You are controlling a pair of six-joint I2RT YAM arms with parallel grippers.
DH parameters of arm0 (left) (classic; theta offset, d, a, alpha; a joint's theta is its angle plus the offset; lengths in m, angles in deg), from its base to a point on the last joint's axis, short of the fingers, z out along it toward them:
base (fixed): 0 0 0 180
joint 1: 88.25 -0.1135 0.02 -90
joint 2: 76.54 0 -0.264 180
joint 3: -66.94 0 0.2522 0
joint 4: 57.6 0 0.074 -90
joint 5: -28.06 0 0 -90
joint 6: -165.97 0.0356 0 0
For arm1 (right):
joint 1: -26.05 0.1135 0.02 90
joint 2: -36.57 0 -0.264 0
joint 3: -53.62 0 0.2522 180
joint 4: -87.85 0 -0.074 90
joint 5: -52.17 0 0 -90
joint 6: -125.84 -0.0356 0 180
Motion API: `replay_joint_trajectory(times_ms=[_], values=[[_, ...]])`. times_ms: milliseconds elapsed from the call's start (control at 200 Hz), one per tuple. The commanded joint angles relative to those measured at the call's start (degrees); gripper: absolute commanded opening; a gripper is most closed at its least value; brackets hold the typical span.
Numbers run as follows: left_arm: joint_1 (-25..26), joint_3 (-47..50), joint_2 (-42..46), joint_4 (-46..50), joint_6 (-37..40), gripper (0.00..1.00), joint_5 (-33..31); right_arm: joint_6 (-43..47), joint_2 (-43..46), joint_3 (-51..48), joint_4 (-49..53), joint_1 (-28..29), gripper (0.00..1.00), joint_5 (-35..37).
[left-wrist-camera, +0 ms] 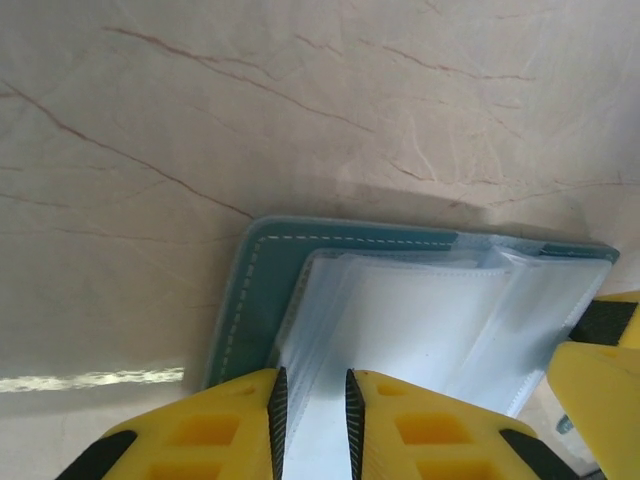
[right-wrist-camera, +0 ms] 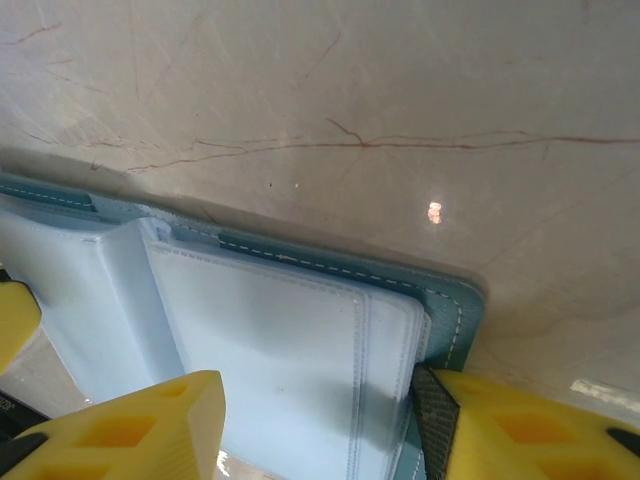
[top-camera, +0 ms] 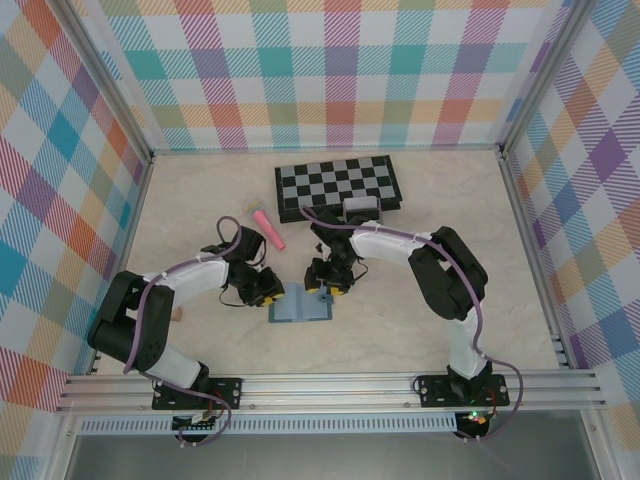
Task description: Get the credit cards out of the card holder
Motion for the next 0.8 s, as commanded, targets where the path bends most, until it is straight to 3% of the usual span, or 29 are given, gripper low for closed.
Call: replay_joint_trajectory(times_ms=[0,665,795], values=[[1.0,-0.7,-1.0,-1.8,-0.3,0.24,2.8,1.5,-2.4,1.0,0.4,0.4,0.54,-2.4],[5.0,-4.4,-3.9,-0.5,-0.7,0.27,2.9,1.6,-2.8,1.3,0.8,0.3,0.52,-2.4],[4.8,-6.7,-0.5,6.7,2.0,0.29,-2.8,1.7,-2.4,1.1,0.9,0.3,0.52,-2.2]])
